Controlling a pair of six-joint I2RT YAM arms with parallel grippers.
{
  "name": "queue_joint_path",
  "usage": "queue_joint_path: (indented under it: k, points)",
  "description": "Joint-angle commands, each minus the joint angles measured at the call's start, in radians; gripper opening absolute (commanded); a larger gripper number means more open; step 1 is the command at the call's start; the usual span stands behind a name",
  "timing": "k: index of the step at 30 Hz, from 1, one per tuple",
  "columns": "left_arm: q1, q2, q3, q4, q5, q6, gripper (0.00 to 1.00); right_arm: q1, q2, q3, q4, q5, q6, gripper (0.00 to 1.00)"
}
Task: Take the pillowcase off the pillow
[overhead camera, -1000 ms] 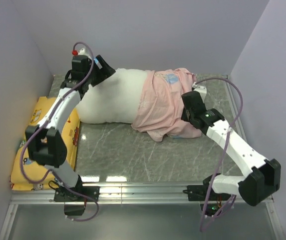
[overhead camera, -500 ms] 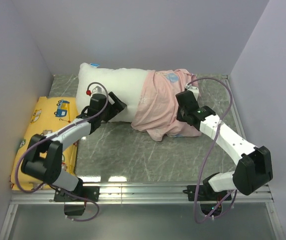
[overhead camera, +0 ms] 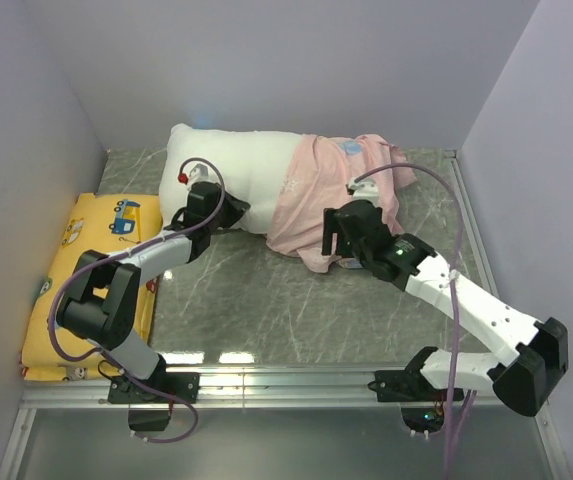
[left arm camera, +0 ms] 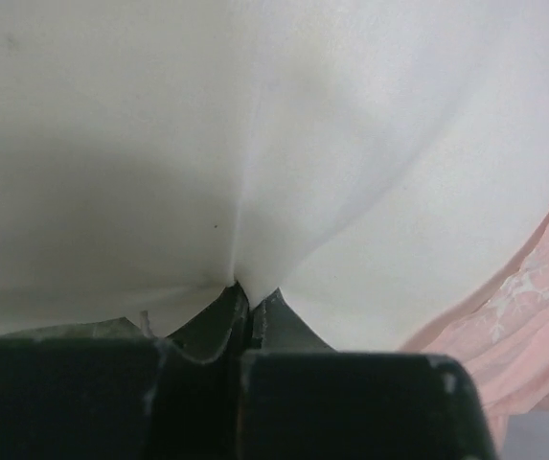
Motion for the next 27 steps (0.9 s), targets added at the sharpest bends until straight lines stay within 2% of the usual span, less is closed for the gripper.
queue_joint_path:
  k: [1,8,12,14,16,17,18,20,21,24,27]
  points:
    - [-0.008,-0.008,0.047,-0.039,-0.025,0.016,0.01,0.050,0.097,0.009,0.044,0.053,0.044,0.81]
    - [-0.017,-0.068,0.100,-0.140,-0.042,0.045,0.00,0.041,0.349,0.018,0.182,0.097,0.067,0.88]
    - [-0.017,-0.103,0.117,-0.191,-0.040,0.054,0.00,0.029,0.399,0.038,0.261,0.131,0.093,0.89]
    - [-0.017,-0.114,0.129,-0.211,-0.042,0.063,0.00,0.024,0.410,0.036,0.288,0.151,0.103,0.86]
    - [-0.017,-0.132,0.143,-0.236,-0.042,0.080,0.00,0.018,0.427,0.044,0.270,0.181,0.110,0.69]
    - [-0.017,-0.143,0.149,-0.246,-0.046,0.086,0.00,0.006,0.426,0.041,0.258,0.191,0.110,0.57]
    - [-0.017,-0.148,0.159,-0.256,-0.048,0.092,0.00,-0.005,0.424,0.035,0.247,0.200,0.119,0.30]
    - [-0.016,-0.155,0.192,-0.282,-0.053,0.109,0.00,-0.049,0.390,-0.002,0.229,0.200,0.123,0.06]
    - [-0.014,-0.158,0.204,-0.282,-0.056,0.114,0.00,-0.066,0.374,-0.016,0.227,0.191,0.128,0.00]
    - [0.003,-0.160,0.253,-0.337,-0.056,0.131,0.00,-0.141,0.239,-0.055,0.158,0.172,0.137,0.00]
    - [0.068,-0.159,0.323,-0.369,-0.027,0.157,0.01,-0.225,0.110,-0.056,0.054,0.152,0.130,0.00]
